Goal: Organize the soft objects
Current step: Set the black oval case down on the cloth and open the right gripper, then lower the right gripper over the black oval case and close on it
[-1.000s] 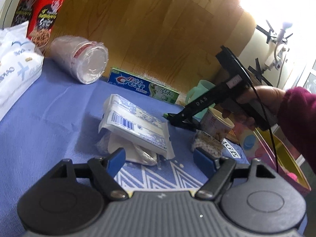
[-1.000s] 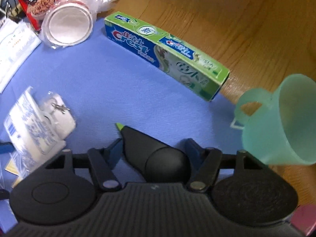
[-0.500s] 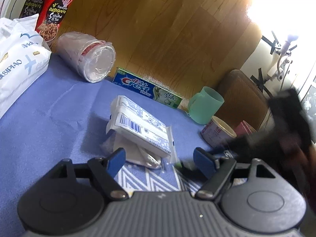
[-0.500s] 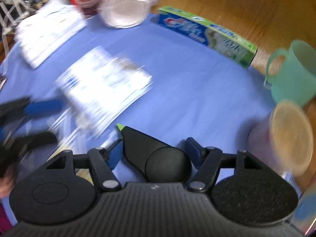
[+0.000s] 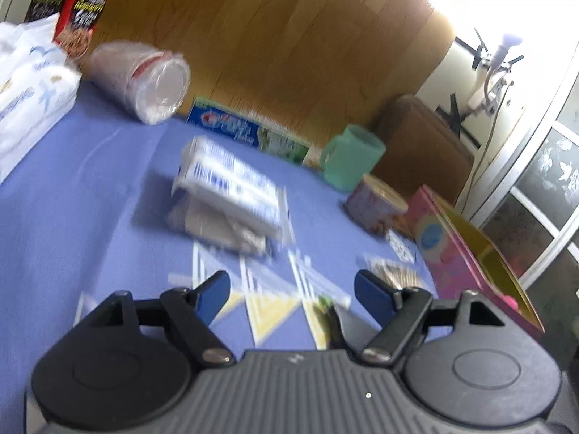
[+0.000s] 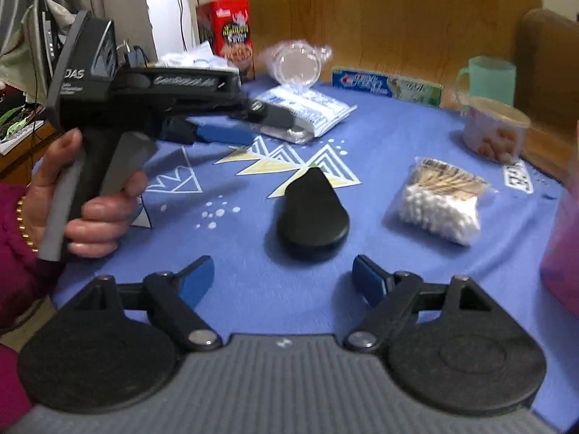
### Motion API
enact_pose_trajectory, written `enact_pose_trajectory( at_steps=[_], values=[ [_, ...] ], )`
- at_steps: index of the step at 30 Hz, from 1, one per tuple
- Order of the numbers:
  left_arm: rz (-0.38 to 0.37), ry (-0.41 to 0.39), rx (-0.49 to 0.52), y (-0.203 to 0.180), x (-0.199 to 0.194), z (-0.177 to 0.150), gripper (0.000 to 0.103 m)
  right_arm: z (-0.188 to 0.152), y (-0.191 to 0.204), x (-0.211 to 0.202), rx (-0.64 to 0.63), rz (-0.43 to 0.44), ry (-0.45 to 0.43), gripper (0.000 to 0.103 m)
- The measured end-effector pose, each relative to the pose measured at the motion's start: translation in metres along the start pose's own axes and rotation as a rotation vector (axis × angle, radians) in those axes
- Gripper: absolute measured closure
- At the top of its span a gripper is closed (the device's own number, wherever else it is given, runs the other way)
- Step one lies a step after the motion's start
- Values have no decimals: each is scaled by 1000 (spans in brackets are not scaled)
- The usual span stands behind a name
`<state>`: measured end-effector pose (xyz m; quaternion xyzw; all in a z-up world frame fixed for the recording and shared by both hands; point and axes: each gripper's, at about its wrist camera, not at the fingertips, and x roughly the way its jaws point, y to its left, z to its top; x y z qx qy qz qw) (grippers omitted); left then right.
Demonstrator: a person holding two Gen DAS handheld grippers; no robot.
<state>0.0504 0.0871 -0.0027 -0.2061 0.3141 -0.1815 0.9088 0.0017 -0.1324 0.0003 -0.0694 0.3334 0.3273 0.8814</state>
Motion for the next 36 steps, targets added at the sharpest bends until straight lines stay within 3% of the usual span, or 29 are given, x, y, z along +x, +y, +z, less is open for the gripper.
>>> enact_pose_trajectory(
  at_steps=[3, 8, 12, 23, 36],
  values=[
    [77, 8, 43, -10, -8, -8, 25, 3, -4, 3, 10, -33, -18, 18],
    [292, 8, 144, -32, -9, -11, 18, 2, -13, 8, 91, -26, -77, 17],
    [379, 16, 185, -40, -2, -14, 18, -9, -3, 2, 69, -50, -123, 16],
    [453, 10, 222, -43, 5, -24, 15, -10, -4, 1, 82, -50, -130, 16],
    [427, 5, 224, -41, 5, -24, 11, -11, -4, 1, 65, -54, -124, 16]
  ],
)
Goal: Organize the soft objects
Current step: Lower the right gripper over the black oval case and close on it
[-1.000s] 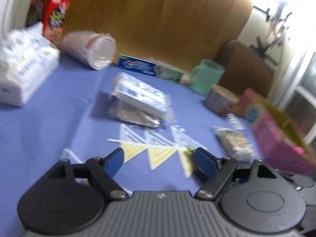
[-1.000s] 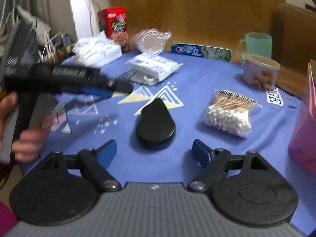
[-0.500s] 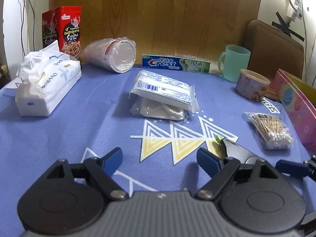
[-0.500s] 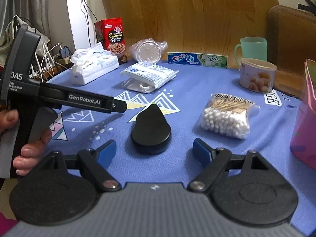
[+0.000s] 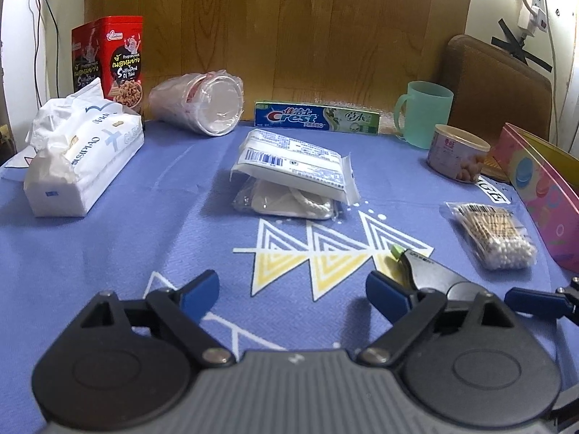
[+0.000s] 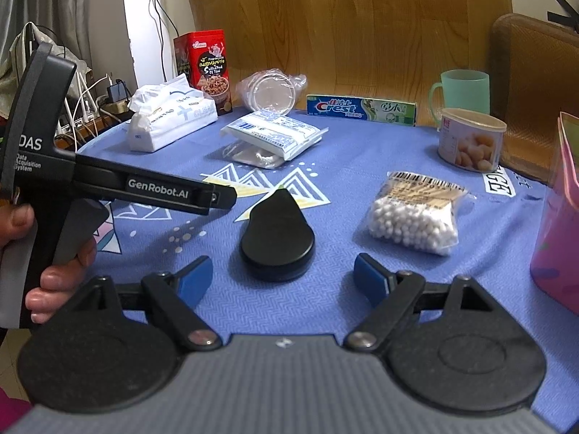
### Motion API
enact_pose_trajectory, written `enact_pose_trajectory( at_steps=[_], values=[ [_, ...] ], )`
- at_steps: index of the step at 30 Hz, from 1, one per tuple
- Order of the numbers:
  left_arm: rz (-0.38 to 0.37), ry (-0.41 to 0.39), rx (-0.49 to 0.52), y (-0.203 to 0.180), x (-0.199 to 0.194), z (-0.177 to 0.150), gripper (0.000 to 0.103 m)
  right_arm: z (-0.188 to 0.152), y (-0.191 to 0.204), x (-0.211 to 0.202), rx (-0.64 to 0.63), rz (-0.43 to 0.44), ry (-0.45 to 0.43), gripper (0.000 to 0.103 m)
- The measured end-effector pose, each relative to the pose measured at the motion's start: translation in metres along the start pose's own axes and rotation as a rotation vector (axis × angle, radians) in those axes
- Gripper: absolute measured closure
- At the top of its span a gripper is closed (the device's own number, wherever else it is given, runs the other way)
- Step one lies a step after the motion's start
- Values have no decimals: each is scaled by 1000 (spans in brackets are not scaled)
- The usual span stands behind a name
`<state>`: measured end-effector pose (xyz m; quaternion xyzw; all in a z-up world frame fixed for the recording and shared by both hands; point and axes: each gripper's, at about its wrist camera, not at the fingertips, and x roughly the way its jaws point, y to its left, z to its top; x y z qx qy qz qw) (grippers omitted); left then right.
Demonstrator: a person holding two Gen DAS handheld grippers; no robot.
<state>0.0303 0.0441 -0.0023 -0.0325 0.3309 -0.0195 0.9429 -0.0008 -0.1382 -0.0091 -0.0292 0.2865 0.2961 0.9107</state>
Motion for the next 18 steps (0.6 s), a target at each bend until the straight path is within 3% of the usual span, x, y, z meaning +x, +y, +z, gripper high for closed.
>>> enact_pose_trajectory(
  at_steps=[18],
  values=[
    [-137, -26, -52, 11, -5, -3, 5, 0, 1, 0, -8, -25, 2, 16]
  ],
)
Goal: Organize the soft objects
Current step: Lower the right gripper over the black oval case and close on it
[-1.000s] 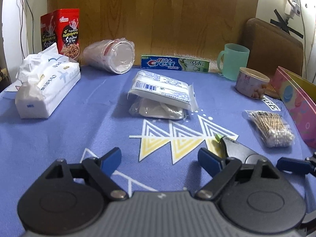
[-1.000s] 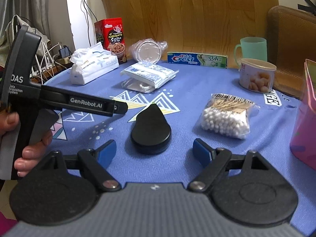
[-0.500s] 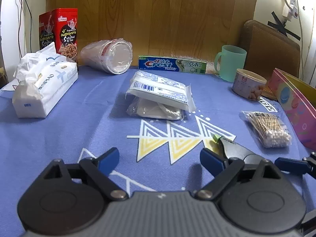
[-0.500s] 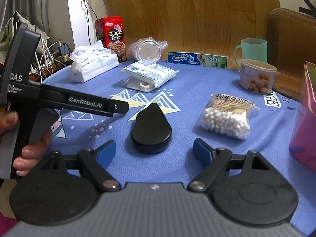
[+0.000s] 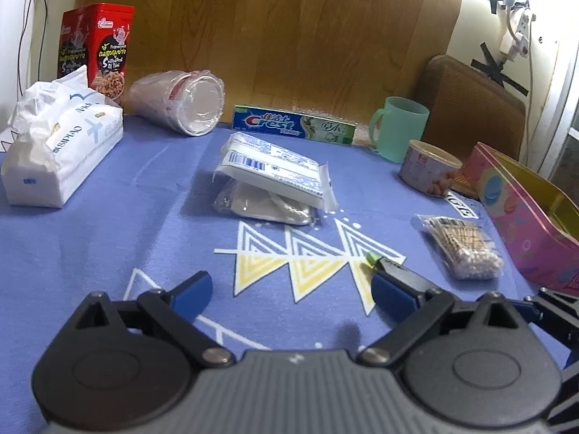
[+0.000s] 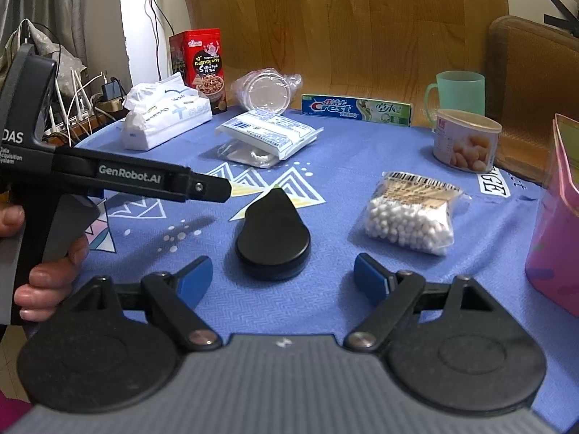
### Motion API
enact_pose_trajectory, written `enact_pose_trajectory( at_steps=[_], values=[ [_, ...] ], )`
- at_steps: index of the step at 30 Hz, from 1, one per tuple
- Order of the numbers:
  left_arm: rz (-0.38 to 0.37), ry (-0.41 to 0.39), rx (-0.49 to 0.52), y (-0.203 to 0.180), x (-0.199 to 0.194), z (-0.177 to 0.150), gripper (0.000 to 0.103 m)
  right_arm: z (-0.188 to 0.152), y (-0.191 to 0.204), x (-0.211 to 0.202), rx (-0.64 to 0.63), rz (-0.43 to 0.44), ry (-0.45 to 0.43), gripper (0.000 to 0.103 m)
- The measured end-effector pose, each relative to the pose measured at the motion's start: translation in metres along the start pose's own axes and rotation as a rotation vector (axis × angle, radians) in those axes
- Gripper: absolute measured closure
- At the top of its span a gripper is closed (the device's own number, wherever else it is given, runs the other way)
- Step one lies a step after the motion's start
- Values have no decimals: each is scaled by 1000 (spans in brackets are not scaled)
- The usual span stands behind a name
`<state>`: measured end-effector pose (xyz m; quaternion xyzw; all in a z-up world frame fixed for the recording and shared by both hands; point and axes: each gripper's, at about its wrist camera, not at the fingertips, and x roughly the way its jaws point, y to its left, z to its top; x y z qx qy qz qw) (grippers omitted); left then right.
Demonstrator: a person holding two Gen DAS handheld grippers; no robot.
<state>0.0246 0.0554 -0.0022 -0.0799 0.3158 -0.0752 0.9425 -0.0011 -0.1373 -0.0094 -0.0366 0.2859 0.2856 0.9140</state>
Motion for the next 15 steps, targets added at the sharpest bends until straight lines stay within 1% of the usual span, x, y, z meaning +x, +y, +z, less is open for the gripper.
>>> enact_pose_trajectory(
  at_steps=[15],
  values=[
    [-32, -4, -16, 4, 0, 0, 2, 0, 5, 2, -19, -30, 6, 16]
  ],
)
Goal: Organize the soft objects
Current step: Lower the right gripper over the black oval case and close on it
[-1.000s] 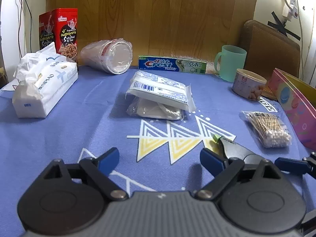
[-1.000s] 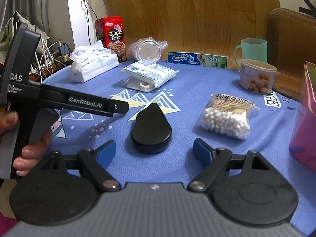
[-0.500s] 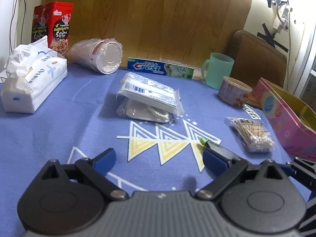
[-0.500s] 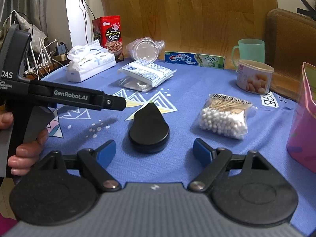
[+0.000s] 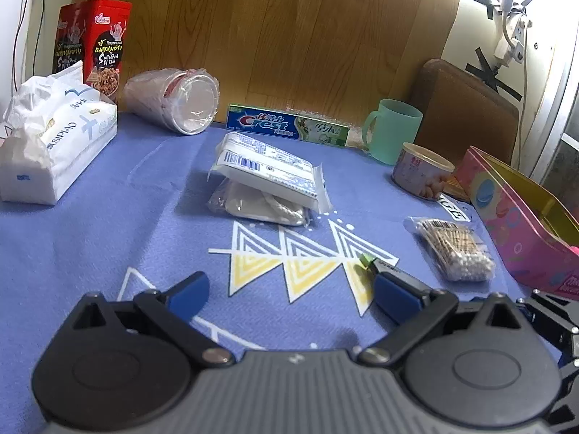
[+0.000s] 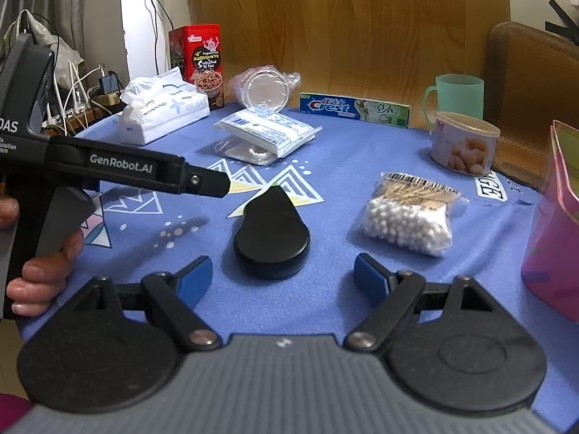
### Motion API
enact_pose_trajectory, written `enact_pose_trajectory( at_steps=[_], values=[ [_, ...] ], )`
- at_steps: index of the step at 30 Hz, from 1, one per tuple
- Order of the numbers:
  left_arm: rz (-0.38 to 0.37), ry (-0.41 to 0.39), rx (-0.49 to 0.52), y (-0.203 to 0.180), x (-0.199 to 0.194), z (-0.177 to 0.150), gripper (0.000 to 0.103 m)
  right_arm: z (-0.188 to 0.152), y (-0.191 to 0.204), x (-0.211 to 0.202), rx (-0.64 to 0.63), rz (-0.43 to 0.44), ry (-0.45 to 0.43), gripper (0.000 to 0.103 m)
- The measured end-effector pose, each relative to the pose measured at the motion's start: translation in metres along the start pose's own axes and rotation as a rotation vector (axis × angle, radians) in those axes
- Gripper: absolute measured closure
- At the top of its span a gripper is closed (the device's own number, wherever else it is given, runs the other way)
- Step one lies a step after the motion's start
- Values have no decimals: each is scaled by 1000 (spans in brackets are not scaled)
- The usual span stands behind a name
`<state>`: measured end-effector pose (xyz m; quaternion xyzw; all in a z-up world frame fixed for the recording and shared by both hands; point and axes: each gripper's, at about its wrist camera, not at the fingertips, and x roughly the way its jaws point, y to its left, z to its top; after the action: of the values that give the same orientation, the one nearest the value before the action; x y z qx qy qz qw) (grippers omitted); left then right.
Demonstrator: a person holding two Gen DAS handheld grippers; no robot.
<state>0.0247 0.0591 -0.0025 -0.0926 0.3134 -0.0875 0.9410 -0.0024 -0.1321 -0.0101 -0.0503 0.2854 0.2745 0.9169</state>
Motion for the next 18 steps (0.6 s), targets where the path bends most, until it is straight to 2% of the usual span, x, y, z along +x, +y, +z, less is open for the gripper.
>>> enact_pose_trajectory(
  at_steps=[18],
  values=[
    [-94, -19, -83, 16, -5, 1, 2, 10, 9, 12, -14, -70, 29, 15]
  ],
)
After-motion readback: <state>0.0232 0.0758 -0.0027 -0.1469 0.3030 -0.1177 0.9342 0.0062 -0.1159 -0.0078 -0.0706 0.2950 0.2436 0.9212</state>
